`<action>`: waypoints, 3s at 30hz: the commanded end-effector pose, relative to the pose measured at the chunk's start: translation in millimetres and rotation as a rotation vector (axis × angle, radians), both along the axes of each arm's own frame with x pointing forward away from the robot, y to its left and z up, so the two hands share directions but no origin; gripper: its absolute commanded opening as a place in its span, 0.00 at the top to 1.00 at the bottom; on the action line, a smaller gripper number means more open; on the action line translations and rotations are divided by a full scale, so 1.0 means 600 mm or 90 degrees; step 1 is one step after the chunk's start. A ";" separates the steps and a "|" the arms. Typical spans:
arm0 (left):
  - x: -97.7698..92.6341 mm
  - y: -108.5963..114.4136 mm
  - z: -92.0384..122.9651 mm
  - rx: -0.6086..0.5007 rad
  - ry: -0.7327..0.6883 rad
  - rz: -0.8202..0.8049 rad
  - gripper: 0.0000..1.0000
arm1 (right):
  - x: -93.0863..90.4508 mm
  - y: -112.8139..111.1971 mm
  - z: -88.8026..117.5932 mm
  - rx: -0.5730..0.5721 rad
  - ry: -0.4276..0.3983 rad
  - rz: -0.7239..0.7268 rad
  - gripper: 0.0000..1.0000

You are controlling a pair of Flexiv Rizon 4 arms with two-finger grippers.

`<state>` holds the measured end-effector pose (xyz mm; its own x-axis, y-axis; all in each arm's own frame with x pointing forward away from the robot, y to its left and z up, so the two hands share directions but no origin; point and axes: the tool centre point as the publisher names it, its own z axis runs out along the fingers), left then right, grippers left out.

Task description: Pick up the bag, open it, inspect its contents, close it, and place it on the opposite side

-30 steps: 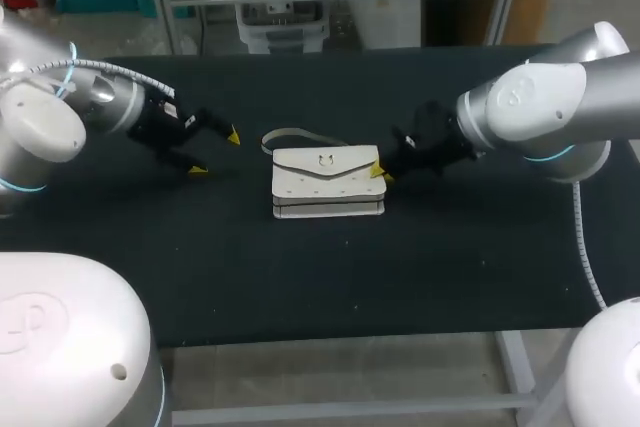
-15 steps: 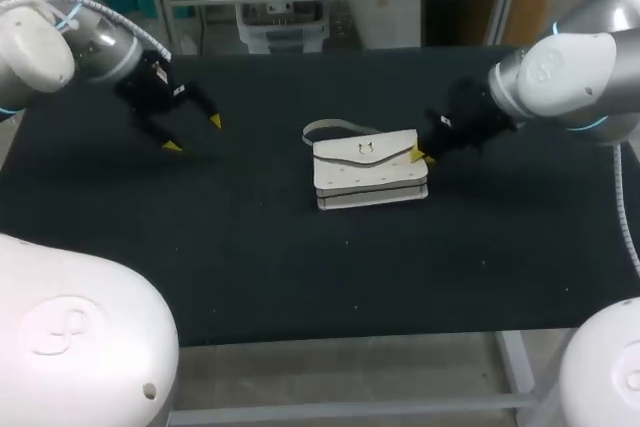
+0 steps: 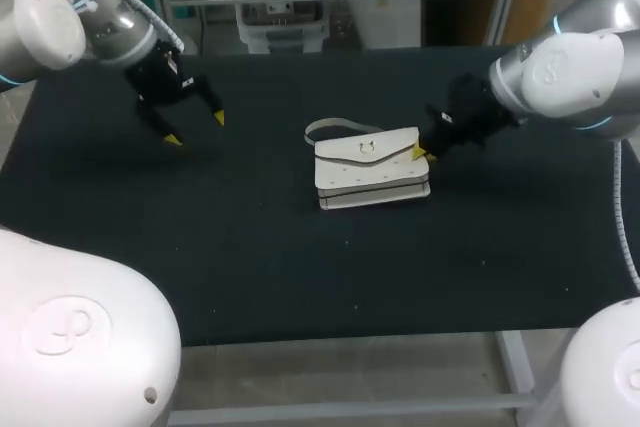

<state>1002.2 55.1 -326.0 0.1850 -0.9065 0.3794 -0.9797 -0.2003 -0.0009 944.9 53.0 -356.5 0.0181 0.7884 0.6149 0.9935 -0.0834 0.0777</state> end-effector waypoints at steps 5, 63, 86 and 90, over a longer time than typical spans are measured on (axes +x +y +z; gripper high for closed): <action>0.012 0.035 0.008 0.019 -0.028 -0.030 0.00 | 0.044 -0.075 -0.020 0.006 -0.011 -0.016 1.00; 0.097 0.229 0.050 0.139 -0.057 -0.129 0.00 | 0.311 -0.562 0.008 -0.008 -0.021 -0.021 1.00; 0.097 0.229 0.050 0.139 -0.057 -0.129 0.00 | 0.274 -0.579 0.041 -0.093 0.018 -0.034 0.00; 0.097 0.229 0.050 0.139 -0.057 -0.129 0.00 | 0.240 -0.579 0.076 -0.145 0.031 -0.049 0.00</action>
<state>1061.1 193.3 -295.9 -0.0330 -0.9832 0.1797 -0.9941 0.0136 -0.1079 1110.9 -305.0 -333.8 0.0931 0.8565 0.5077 0.9937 -0.1120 0.0067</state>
